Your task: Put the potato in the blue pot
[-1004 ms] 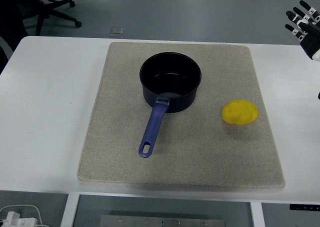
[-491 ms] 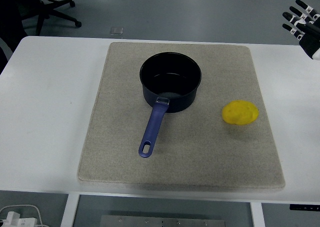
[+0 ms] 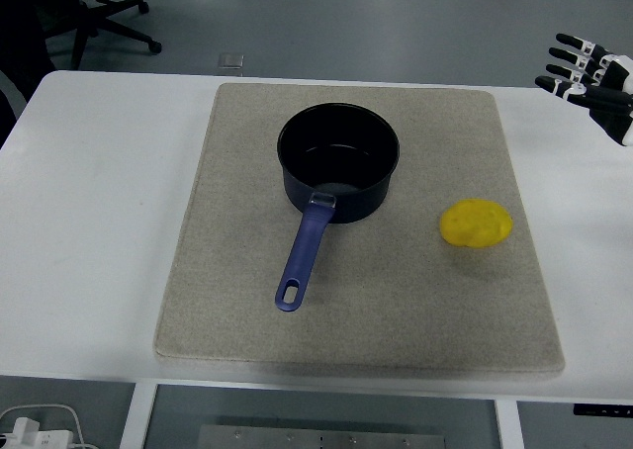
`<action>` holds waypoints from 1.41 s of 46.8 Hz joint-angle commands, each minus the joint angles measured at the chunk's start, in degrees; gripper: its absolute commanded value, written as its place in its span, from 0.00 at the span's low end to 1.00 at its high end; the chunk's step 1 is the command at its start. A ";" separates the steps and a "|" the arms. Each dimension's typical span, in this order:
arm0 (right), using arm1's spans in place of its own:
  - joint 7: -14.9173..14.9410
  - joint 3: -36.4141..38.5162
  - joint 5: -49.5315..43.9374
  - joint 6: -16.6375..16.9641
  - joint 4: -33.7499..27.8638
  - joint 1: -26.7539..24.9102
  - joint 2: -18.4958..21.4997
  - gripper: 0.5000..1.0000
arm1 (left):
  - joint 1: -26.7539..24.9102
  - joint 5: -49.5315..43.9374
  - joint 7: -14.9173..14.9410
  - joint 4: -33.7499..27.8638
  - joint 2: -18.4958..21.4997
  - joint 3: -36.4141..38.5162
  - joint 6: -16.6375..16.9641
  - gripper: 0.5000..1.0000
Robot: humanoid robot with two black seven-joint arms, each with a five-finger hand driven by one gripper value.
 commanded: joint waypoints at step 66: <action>-0.88 -10.25 -63.36 2.43 9.30 3.15 -1.19 0.86 | 0.01 0.00 0.04 0.00 0.00 0.00 -0.06 0.99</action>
